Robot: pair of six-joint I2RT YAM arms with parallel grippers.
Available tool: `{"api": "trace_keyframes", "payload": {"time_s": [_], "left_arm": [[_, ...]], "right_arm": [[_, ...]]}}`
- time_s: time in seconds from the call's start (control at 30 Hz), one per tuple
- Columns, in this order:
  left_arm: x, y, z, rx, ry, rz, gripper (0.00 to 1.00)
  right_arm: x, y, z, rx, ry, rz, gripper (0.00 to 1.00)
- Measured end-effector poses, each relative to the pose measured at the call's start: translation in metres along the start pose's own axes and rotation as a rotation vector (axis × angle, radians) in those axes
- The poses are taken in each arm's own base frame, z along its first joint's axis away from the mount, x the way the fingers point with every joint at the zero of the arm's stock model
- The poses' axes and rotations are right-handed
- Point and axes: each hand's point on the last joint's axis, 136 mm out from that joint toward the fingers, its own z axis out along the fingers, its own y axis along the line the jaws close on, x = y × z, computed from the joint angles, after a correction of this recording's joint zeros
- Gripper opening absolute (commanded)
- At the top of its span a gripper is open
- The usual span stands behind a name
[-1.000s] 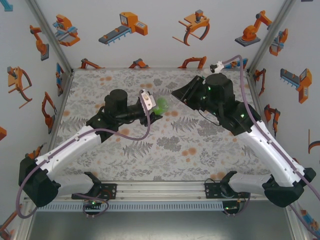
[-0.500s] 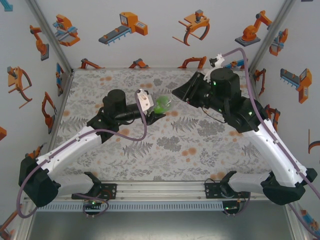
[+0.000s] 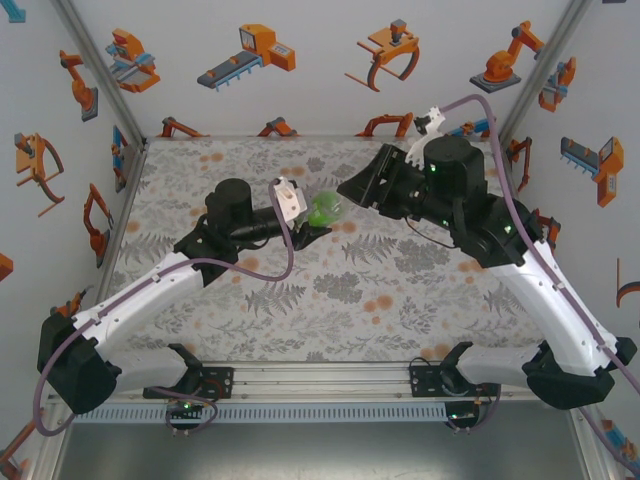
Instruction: Screw on the bottle caps
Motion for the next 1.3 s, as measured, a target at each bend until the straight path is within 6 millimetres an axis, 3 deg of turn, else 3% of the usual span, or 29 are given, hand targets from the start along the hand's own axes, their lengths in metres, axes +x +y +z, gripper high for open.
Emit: {"api": "trace_keyframes", "payload": {"time_s": [0.3,0.6,0.8,0.97,1.13,1.3], "left_arm": [[0.004,-0.006,0.000,0.028,0.012,-0.013,0.00],[-0.012,-0.030,-0.012,0.150,-0.039,-0.018,0.00],[-0.027,-0.053,-0.031,0.252,-0.073,-0.022,0.00],[-0.021,-0.072,-0.041,0.342,-0.047,-0.062,0.00],[-0.014,-0.083,-0.047,0.392,-0.013,-0.098,0.00],[-0.012,-0.090,-0.052,0.420,-0.001,-0.115,0.00]], "right_arm": [[-0.008,0.001,-0.017,0.006,-0.038,-0.129,0.65],[-0.012,0.025,-0.062,-0.115,-0.102,-0.536,0.57],[0.022,0.058,-0.093,-0.370,-0.043,-0.941,0.60],[0.053,0.073,-0.107,-0.577,0.025,-1.180,0.60],[0.073,0.077,-0.100,-0.700,0.101,-1.279,0.59],[0.088,0.072,-0.080,-0.753,0.178,-1.288,0.53]]}}
